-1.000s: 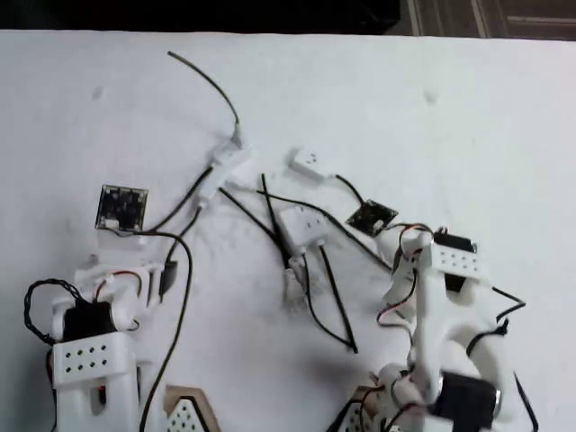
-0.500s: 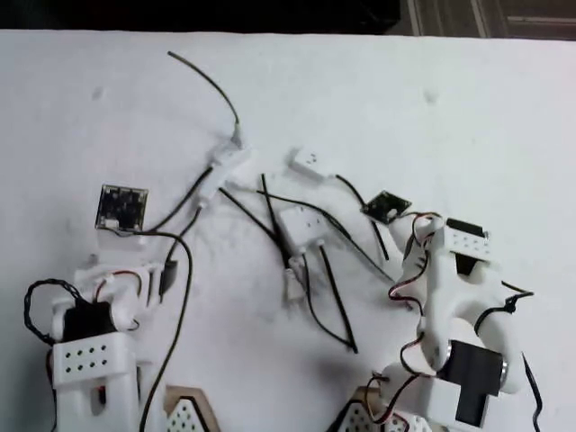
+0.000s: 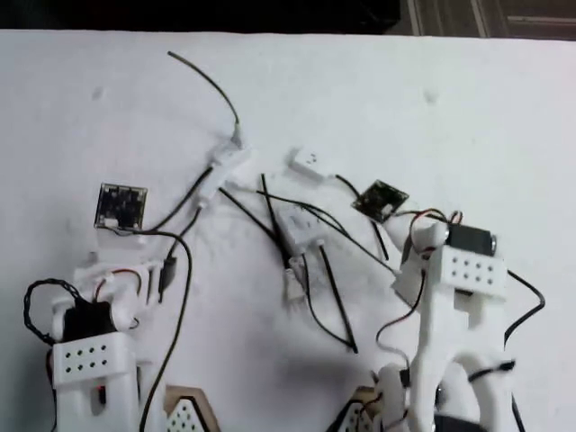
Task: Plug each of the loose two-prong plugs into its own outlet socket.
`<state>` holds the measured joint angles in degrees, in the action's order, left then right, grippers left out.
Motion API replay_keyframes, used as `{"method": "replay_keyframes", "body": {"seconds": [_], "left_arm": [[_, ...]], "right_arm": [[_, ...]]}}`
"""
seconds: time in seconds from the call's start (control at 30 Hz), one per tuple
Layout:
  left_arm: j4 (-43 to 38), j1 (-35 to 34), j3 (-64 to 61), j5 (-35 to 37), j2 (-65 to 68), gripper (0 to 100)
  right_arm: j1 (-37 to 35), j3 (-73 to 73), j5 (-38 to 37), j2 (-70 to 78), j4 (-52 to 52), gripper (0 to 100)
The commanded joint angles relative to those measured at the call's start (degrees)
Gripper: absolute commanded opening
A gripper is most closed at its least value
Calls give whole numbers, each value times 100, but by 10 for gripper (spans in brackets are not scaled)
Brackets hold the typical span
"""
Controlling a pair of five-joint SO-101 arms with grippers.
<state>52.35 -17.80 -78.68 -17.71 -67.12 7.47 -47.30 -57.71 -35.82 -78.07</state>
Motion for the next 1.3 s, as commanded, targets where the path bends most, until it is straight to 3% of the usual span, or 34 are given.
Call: {"method": "replay_keyframes", "body": {"seconds": [0.0,0.27,0.53,0.77,1.1,1.27], "left_arm": [[-123,48,97,62,-92,298],[-510,101,132,571,-92,297],[-563,180,229,580,-92,297],[-466,1015,466,563,-92,297],[747,2554,1459,536,-92,297],[782,3134,1802,589,-92,297]], "right_arm": [[-611,141,756,-813,-277,18],[-2237,141,2400,-2308,-295,17],[-3424,141,3780,-3152,233,17],[-4268,97,4167,-3301,716,17],[-4418,-651,4167,-3266,1604,17],[-4743,-818,4167,-3301,1596,17]]}}
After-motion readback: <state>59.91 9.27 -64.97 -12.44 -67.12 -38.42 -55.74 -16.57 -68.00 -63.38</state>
